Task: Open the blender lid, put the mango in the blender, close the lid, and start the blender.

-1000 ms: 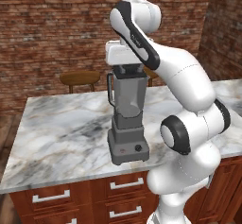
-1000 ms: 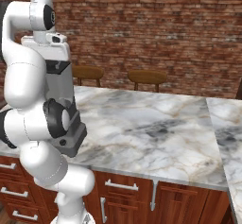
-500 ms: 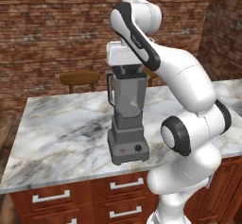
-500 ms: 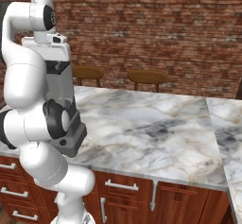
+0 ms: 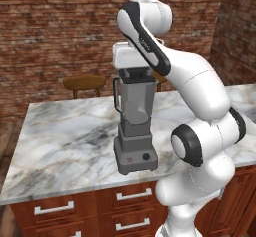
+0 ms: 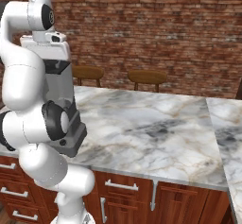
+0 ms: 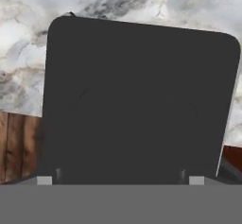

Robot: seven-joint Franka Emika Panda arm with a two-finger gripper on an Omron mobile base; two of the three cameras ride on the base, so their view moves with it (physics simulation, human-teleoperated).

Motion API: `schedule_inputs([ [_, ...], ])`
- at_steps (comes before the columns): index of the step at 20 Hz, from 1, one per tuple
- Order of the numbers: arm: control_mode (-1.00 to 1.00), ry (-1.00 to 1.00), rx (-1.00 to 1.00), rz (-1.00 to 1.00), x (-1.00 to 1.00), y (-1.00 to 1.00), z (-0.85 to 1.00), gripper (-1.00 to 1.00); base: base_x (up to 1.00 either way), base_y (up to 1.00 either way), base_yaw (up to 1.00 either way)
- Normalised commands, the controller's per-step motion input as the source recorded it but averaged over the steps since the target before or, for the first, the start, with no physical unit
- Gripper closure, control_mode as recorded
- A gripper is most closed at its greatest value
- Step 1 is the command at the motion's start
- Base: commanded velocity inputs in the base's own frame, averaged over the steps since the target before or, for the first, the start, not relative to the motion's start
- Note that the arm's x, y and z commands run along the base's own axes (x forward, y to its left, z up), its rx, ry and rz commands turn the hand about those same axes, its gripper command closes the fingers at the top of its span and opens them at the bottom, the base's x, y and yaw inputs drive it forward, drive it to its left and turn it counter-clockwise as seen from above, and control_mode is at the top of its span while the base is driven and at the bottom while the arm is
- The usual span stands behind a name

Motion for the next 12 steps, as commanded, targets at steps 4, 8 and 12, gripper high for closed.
schedule_inputs([
  [4,-1.0,-0.04,0.0,0.0,0.0,0.0,0.34,-1.0,0.0,0.0,0.0],
  [8,-1.0,-0.09,0.0,0.0,0.0,0.0,0.48,-1.0,0.0,0.0,0.0],
  [12,-1.0,-0.18,0.0,0.0,-0.21,0.0,0.26,-1.0,0.0,0.0,0.0],
])
